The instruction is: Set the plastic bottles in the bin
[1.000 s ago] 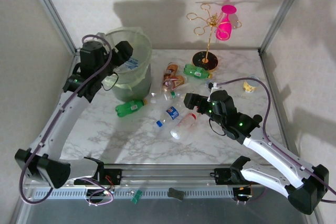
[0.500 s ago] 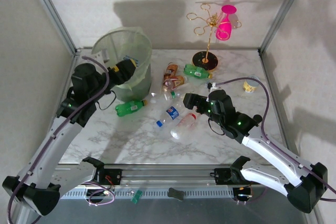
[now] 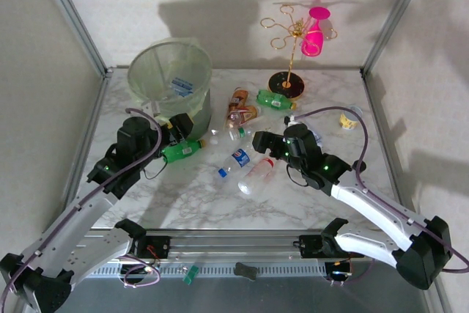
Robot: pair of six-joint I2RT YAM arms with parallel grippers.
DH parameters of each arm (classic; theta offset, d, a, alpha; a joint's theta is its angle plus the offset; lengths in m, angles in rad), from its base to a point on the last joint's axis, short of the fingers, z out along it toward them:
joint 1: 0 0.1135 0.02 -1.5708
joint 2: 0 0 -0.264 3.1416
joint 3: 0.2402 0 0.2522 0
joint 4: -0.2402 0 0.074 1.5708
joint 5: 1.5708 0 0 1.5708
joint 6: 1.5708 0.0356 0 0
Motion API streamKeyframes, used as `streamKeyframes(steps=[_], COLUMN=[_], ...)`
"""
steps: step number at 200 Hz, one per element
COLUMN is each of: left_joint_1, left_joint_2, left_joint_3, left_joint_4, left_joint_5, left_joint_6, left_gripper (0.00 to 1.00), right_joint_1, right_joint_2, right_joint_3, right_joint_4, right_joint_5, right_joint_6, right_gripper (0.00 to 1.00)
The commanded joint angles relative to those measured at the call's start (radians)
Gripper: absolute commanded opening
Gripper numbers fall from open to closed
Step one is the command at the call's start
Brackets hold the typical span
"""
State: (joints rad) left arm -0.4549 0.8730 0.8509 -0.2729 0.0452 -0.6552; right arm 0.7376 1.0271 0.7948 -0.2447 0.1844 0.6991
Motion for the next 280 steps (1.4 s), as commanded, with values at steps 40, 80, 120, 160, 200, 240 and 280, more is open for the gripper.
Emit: streamKeyframes(steps=[40, 80, 120, 160, 200, 240, 280], left_joint_1=[0.131, 0.133, 0.136, 0.136, 0.174, 0.174, 0.173], left_joint_2=[0.108, 0.156, 0.223, 0.272, 0.302, 0.216, 0.141], left_joint_3=[-0.134, -0.133, -0.105, -0.115, -0.159, -0.138, -0.236], left_joint_4=[-0.030, 0.003, 0.004, 0.064, 0.055, -0.018, 0.051], left_joint_5=[-0.074, -0.085, -0.064, 0.011, -0.010, -0.077, 0.043], left_joint_6=[-0.102, -0.093, -0.038, -0.007, -0.102, -0.207, -0.461], left_gripper=[0.94, 0.95, 1.00, 0.99, 0.96, 0.91, 0.86], right_joint_1=[-0.004, -0.006, -0.004, -0.005, -0.004, -0.005, -0.004], right_joint_2=[-0.016, -0.047, -0.052, -0.053, -0.064, -0.076, -0.066], right_joint_3=[-0.003, -0.034, -0.040, -0.034, -0.043, -0.045, -0.040], right_joint_4=[0.030, 0.024, 0.029, 0.026, 0.021, 0.011, 0.021], right_joint_5=[0.004, 0.018, 0.012, 0.016, 0.022, 0.030, 0.029], right_joint_6=[0.005, -0.004, -0.010, -0.013, -0.013, -0.013, -0.006], right_gripper=[0.97, 0.97, 0.97, 0.97, 0.97, 0.97, 0.97])
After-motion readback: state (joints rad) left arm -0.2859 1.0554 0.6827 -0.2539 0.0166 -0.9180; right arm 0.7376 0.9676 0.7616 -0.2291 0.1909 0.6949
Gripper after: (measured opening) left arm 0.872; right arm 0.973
